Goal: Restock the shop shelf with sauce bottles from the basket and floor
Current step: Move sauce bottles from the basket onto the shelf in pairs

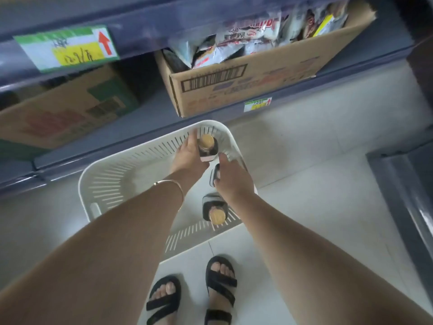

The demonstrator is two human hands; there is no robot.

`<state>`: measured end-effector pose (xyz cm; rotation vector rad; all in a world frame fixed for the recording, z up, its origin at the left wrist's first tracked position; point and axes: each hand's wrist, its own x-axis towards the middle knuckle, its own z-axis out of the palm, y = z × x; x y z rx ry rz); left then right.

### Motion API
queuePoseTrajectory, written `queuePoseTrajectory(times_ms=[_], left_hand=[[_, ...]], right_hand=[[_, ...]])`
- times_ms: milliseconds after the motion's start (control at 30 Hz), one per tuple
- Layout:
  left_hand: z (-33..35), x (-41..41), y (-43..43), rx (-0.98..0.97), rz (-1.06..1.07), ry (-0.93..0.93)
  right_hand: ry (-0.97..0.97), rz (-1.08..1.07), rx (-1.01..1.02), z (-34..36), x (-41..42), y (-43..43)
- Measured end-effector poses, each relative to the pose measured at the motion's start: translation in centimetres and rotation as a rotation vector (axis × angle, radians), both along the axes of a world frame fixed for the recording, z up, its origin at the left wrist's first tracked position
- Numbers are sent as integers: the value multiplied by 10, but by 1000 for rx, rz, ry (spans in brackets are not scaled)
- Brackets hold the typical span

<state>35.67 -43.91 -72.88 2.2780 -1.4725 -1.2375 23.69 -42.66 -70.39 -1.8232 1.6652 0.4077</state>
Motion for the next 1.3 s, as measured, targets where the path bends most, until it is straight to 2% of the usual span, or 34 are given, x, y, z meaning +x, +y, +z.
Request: queuePoseTrajectory(times_ms=[167,267,500,667,800,1033,1300], left_hand=[[-20,-7,-26,-32,243,220],[-18,-9,-25,-79,270,284],[2,11,-11,-129,277,120],[41,32,2,-91,172,51],[90,40,14,-78,154,22],[220,25,6,-94,115,6],[364,3,-14,-195,-47,-33]], right_hand=[[-142,-117,-119,-13,-8,-4],[-302,-329,-118,-18,-11,-4],[-518,-726,-86,-26,-4,5],[-420,-696,-55,-5,-4,3],[-400,-636,-68,48,-5,3],[-526,-578,-48,178,8,-10],[-519,-518,-188,332,-29,-31]])
